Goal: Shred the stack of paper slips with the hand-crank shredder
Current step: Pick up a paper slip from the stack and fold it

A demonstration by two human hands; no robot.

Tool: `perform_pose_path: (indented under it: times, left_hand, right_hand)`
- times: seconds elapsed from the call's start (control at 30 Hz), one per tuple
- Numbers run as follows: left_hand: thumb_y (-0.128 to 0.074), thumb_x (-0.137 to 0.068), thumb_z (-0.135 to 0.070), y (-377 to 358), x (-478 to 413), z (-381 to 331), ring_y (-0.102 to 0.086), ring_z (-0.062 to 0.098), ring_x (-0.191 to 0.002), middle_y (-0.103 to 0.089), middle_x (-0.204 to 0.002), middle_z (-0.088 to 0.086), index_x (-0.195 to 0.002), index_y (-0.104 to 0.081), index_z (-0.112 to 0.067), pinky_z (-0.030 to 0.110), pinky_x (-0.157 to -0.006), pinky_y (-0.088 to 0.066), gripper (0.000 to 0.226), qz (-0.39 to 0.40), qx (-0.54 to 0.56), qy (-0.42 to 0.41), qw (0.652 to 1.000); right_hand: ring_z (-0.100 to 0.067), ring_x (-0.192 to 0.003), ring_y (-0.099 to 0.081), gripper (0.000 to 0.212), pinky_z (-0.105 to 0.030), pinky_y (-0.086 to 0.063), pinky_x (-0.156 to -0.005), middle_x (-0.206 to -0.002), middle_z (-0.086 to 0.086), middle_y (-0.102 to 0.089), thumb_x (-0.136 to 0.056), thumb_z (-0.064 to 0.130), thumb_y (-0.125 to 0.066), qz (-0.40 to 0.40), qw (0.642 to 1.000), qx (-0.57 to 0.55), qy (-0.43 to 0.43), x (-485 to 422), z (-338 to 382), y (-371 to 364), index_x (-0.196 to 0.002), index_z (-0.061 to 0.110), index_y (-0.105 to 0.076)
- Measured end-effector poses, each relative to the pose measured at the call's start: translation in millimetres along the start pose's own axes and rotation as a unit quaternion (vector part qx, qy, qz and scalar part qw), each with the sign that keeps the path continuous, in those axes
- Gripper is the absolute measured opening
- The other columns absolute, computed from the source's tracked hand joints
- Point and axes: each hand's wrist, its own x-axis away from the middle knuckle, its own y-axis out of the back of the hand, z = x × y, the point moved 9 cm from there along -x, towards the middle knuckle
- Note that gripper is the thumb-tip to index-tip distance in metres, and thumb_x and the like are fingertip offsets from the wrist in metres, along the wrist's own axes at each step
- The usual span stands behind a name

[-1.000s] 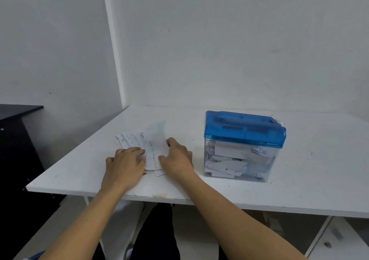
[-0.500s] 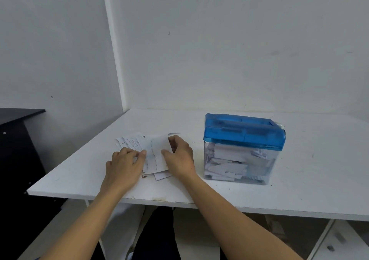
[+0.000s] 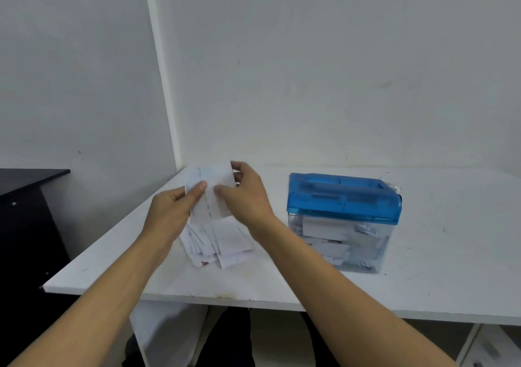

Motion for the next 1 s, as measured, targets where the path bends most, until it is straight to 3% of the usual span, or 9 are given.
perform_pose_path:
  times: [0.13, 0.33, 0.43, 0.5, 0.63, 0.8, 0.87, 0.93, 1.0]
  left_hand:
    - [-0.074, -0.086, -0.032, -16, -9, -59, -0.074, 0.018, -0.096, -0.078, -0.100, 0.001, -0.101, -0.077, -0.015, 0.033, -0.091, -0.055, 0.023, 0.035, 0.054, -0.045, 0.997]
    - [-0.073, -0.088, -0.021, -59, -12, -109, -0.074, 0.018, -0.094, -0.078, -0.102, 0.004, -0.107, -0.074, -0.009, 0.027, -0.083, -0.060, 0.022, 0.098, 0.099, -0.059, 0.989]
    - [-0.075, -0.086, -0.020, -84, -13, -116, -0.073, 0.021, -0.099, -0.077, -0.108, 0.005, -0.116, -0.072, -0.006, 0.032, -0.087, -0.059, 0.034, 0.117, 0.097, -0.056, 0.987]
    - [-0.075, -0.086, -0.020, -105, -14, -118, -0.074, 0.020, -0.097, -0.077, -0.106, 0.003, -0.112, -0.073, -0.009, 0.032, -0.086, -0.060, 0.028, 0.131, 0.093, -0.058, 0.985]
    - [-0.073, -0.089, -0.026, -141, -11, -117, -0.074, 0.016, -0.095, -0.078, -0.100, -0.003, -0.100, -0.075, -0.020, 0.031, -0.083, -0.060, 0.013, 0.160, 0.072, -0.063, 0.982]
    - [-0.074, -0.086, -0.045, -167, -16, -108, -0.075, 0.021, -0.093, -0.079, -0.094, -0.002, -0.091, -0.079, -0.011, 0.037, -0.089, -0.059, 0.034, 0.149, 0.034, -0.061, 0.986]
    - [-0.075, -0.085, -0.046, -175, -16, -103, -0.075, 0.023, -0.093, -0.079, -0.094, 0.000, -0.089, -0.079, -0.008, 0.040, -0.092, -0.059, 0.039, 0.147, 0.035, -0.054, 0.987]
    - [-0.076, -0.085, -0.044, -183, -15, -101, -0.075, 0.023, -0.092, -0.079, -0.093, 0.001, -0.089, -0.080, -0.010, 0.041, -0.091, -0.059, 0.034, 0.153, 0.042, -0.052, 0.986]
    - [-0.076, -0.085, -0.042, -190, -12, -99, -0.075, 0.020, -0.090, -0.079, -0.091, -0.001, -0.092, -0.079, -0.015, 0.041, -0.089, -0.060, 0.028, 0.165, 0.041, -0.051, 0.984]
  right_hand:
    - [-0.024, -0.105, -0.066, 0.049, -0.022, -0.056, -0.073, -0.124, -0.009, -0.065, -0.093, 0.007, -0.066, -0.003, 1.000, -0.008, 0.001, -5, 41, 25, -0.139, 0.010, -0.050]
    - [-0.018, -0.092, -0.072, 0.042, -0.021, -0.060, -0.070, -0.110, -0.006, -0.072, -0.088, 0.006, -0.073, -0.024, 0.999, 0.003, 0.043, -3, 90, 84, -0.127, 0.013, -0.057]
    - [-0.025, -0.096, -0.073, 0.036, -0.038, -0.061, -0.087, -0.107, -0.008, -0.074, -0.086, 0.006, -0.075, -0.012, 0.999, 0.046, 0.026, -6, 90, 111, -0.120, 0.009, -0.064]
    - [-0.025, -0.097, -0.073, 0.029, -0.043, -0.059, -0.091, -0.105, -0.007, -0.075, -0.087, 0.011, -0.075, 0.004, 0.996, 0.085, 0.009, -7, 86, 130, -0.115, 0.010, -0.068]
    - [-0.016, -0.089, -0.074, 0.016, -0.036, -0.061, -0.087, -0.095, 0.001, -0.078, -0.090, 0.027, -0.075, -0.007, 0.986, 0.169, -0.010, -1, 81, 164, -0.100, 0.014, -0.075]
    - [-0.027, -0.094, -0.071, 0.025, -0.041, -0.056, -0.092, -0.087, 0.000, -0.078, -0.088, 0.041, -0.074, -0.040, 0.981, 0.190, -0.010, 7, 75, 193, -0.082, 0.017, -0.078]
    - [-0.014, -0.083, -0.073, 0.025, -0.033, -0.059, -0.083, -0.082, 0.007, -0.078, -0.090, 0.042, -0.072, -0.037, 0.983, 0.182, -0.007, 8, 70, 200, -0.079, 0.020, -0.077]
    - [-0.001, -0.071, -0.071, 0.022, -0.018, -0.053, -0.070, -0.076, 0.013, -0.076, -0.091, 0.041, -0.072, -0.038, 0.983, 0.178, -0.008, 8, 66, 205, -0.078, 0.022, -0.075]
    - [-0.002, -0.070, -0.071, 0.022, -0.014, -0.052, -0.064, -0.075, 0.013, -0.076, -0.091, 0.041, -0.071, -0.047, 0.983, 0.176, -0.008, 6, 62, 209, -0.080, 0.022, -0.075]
